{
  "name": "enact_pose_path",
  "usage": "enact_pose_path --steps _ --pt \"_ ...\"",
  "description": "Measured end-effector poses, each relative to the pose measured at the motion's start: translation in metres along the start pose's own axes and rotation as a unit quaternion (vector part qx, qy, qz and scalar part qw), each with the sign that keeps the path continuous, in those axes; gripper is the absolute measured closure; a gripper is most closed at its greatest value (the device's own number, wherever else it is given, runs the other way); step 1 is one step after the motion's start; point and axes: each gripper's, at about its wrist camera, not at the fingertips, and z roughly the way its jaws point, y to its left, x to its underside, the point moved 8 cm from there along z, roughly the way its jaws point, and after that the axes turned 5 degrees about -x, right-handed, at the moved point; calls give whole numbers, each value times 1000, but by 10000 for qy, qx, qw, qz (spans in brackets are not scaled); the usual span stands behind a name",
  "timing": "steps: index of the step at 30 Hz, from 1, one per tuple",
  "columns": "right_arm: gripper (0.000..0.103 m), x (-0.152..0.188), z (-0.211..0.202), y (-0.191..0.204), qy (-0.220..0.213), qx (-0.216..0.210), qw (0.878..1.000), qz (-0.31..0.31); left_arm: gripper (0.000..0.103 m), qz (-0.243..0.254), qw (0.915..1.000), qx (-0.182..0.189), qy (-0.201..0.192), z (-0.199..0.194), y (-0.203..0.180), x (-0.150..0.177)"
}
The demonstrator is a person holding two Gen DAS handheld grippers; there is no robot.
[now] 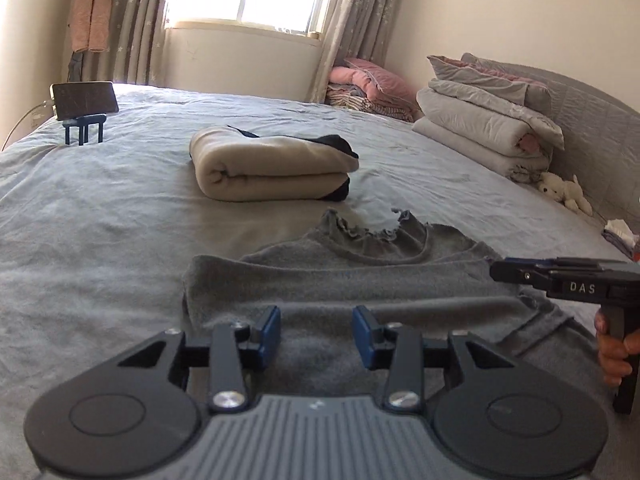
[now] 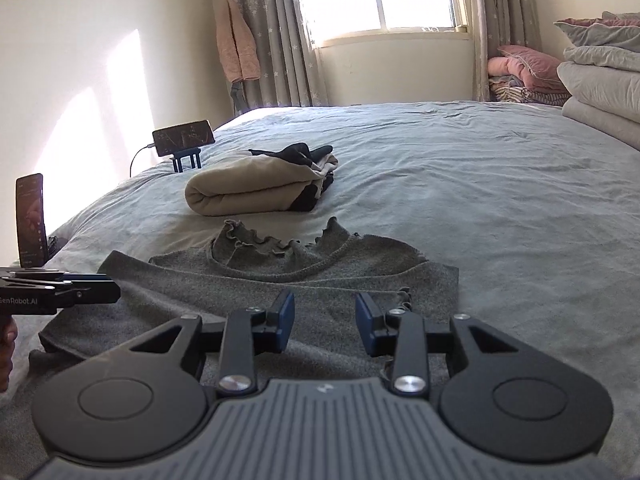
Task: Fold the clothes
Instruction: 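Open both grippers and release the folded grey top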
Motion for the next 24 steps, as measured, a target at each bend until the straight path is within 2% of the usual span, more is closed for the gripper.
enact_pose_path --steps 2,3,8,11,13,16,20,24 --pt "65 10 13 2 343 72 9991 -232 61 285 9996 -69 45 0 -2 11" --pt "69 16 17 1 490 119 9982 -335 61 366 9993 -68 37 -2 -2 14" --pt "69 25 -6 -12 552 128 9968 -560 61 796 9967 32 146 -20 2 25" --pt "68 21 -17 -17 527 75 9970 -558 61 1044 9945 0 36 -33 -6 22" --pt "64 14 -19 -22 442 59 9981 -428 61 1237 9920 195 -125 -38 -21 20" --pt "64 1 -13 -30 358 32 9992 -178 61 1507 9871 463 -275 -36 -51 13" --pt "64 -3 -5 -41 364 8 9993 59 62 1894 9785 780 -223 -19 -93 10" --pt "64 -5 -1 -50 337 -71 9992 178 67 2361 9674 908 -145 -1 -128 15"
